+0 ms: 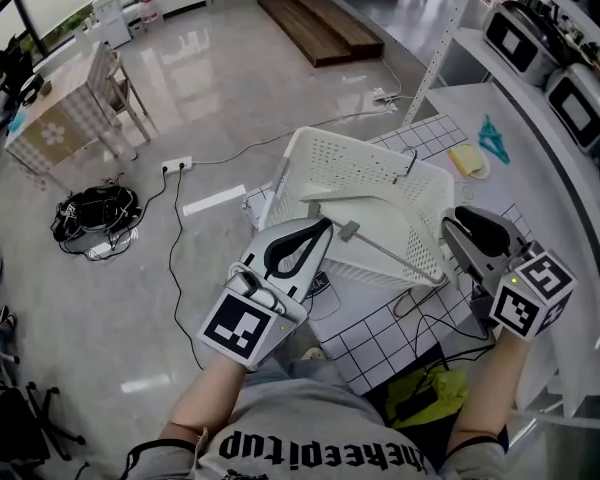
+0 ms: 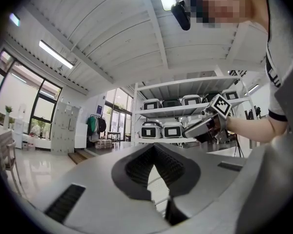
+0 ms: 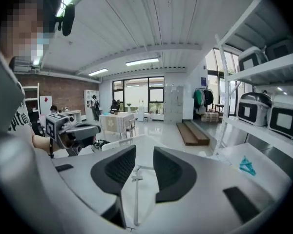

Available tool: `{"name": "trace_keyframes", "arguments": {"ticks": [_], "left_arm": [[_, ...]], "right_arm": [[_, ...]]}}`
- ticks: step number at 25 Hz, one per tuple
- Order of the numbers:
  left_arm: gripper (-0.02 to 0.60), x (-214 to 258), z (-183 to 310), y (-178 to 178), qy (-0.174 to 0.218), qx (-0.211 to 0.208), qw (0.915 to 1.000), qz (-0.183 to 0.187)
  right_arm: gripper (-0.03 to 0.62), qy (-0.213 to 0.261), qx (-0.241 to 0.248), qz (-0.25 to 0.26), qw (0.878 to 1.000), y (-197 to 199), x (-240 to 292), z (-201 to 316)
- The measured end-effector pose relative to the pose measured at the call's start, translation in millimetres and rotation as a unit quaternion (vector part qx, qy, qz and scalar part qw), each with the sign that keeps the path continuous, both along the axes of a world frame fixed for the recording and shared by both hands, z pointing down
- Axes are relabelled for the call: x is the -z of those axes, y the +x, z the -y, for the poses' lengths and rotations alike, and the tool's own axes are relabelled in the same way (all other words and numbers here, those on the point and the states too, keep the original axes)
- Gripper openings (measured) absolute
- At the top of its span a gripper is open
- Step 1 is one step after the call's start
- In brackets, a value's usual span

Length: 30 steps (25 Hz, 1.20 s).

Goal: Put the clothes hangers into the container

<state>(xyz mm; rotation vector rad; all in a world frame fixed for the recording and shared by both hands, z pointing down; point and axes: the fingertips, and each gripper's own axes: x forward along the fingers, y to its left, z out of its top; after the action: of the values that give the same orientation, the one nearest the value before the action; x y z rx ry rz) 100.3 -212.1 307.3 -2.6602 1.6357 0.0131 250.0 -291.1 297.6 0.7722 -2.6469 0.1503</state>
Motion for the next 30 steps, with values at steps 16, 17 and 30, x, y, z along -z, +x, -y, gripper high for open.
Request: {"name": "trace_keyframes", "arguments": {"ticks": [16,17,30], "left_arm": [[0.020,5.1,9.4,16.9,0.004,-0.065,0.9979,-0.005],[0.020,5.3,9.7,18.4,0.003,-0.071,0.9975,-0.005],[0.020,11.4,9.4,40.5,0.006,-0.159,0.9873,-0.009]], "right_arm": [[-0.002,0.046,-0.041,0.123,0.990,-21.5,31.2,-38.1],[-0.002,0.054,-0.044,0.123,0.990,-23.3,31.1,-40.9],[-0.002,0.080,-0.117,0.145,0.979,-31.2,29.7,-65.4]]}}
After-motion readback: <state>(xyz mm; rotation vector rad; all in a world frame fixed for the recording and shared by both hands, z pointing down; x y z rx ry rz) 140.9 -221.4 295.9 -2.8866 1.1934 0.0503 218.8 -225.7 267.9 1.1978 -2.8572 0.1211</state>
